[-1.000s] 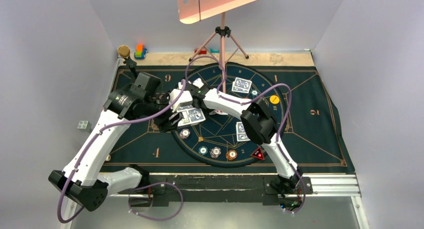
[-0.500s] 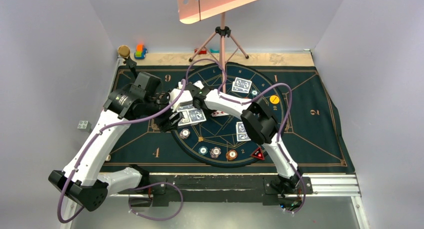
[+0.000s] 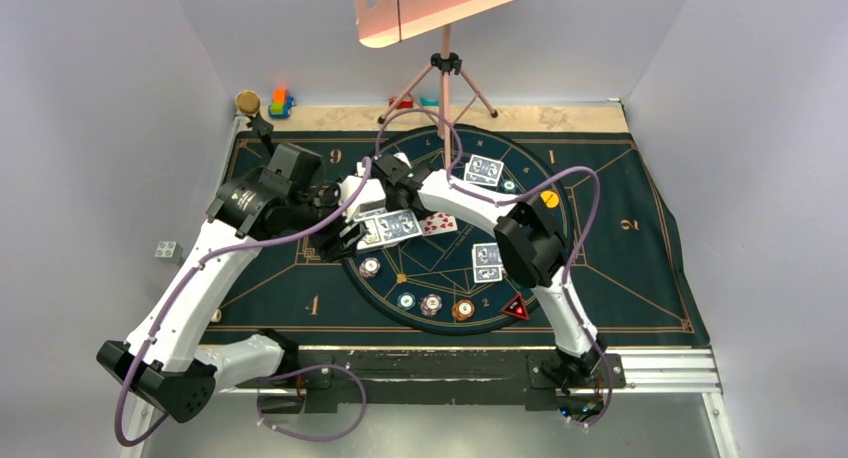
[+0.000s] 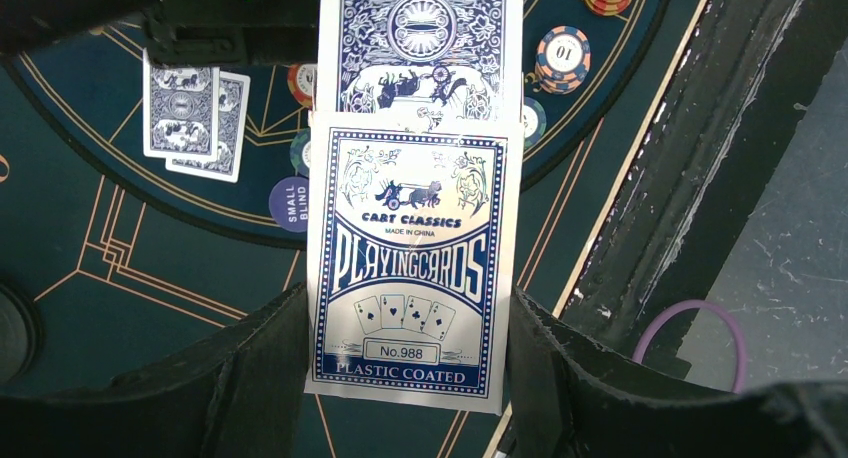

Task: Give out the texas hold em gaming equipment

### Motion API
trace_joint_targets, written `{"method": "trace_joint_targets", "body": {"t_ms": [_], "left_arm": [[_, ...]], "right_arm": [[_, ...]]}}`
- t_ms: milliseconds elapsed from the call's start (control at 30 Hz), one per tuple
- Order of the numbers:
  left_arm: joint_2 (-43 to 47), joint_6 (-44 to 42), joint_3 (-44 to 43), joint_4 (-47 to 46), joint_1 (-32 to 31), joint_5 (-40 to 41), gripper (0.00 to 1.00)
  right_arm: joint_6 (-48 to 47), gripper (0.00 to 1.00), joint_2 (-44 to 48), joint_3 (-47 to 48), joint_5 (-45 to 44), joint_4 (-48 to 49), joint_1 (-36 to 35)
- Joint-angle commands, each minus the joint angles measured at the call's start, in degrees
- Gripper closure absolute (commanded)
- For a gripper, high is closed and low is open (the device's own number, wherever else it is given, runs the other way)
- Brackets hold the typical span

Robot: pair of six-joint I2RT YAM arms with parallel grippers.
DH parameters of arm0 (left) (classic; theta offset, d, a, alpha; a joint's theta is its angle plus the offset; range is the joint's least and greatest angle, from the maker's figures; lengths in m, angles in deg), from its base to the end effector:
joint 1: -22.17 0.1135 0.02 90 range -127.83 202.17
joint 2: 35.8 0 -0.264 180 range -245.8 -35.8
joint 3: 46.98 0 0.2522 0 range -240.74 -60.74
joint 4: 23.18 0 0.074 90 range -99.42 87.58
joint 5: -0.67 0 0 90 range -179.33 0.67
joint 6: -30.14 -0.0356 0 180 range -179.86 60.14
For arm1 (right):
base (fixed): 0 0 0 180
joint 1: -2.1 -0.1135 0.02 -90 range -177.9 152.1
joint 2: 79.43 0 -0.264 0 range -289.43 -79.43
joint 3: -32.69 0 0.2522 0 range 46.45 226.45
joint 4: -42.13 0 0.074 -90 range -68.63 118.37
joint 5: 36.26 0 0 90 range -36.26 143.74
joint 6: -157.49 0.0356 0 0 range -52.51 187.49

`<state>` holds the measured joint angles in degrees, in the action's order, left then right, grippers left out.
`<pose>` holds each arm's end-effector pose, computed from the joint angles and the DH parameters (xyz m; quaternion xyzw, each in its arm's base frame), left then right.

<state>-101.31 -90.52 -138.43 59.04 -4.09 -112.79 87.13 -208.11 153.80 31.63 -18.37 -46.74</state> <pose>0.1700 -0.0997 0.3754 0.4984 0.7957 -0.1835 0.2912 0.3227 0.3488 0.1871 -0.2076 0.9416 -0.0506 0.2602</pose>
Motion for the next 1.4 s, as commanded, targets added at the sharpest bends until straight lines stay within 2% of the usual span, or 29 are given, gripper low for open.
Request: {"method": "trace_joint_targets", "body": {"t_ms": [0, 167, 300, 567, 700, 867, 1133, 1367], "left_arm": [[0.69, 0.07, -2.39, -2.22, 0.42, -1.66, 1.0], [0.76, 0.07, -1.8, -2.62, 0.45, -2.4, 1.0], [0.9, 0.3, -0.88, -3.86, 0.42, -3.35, 1.0], [1.81, 2.4, 3.01, -9.16, 0.75, -6.14, 1.0], [2.87, 3.28, 7.73, -12.72, 0.88, -7.42, 1.0], [4.56, 3.32, 11.3, -13.63, 0.95, -7.53, 1.0], [7.21, 2.15, 12.29, -11.31, 0.95, -6.77, 1.0], [7.08, 2.09, 11.51, -10.65, 0.95, -6.35, 1.0]], "right_arm": [[1.49, 0.33, 10.55, 0.96, 3.79, -0.08, 3.21], [2.92, 0.32, 21.03, -1.55, 10.33, 1.08, 8.39], [3.58, 0.27, 28.01, -5.0, 13.7, 2.6, 10.57], [6.59, 0.24, 35.53, -14.51, 19.96, 4.45, 12.93], [7.38, 0.23, 38.72, -18.15, 22.91, 6.39, 14.21], [7.59, 0.23, 39.71, -18.62, 23.71, 5.54, 14.3], [7.66, 0.23, 39.41, -19.89, 22.35, 4.73, 14.32], [7.02, 0.24, 37.97, -26.78, 19.32, 4.09, 14.65]]}}
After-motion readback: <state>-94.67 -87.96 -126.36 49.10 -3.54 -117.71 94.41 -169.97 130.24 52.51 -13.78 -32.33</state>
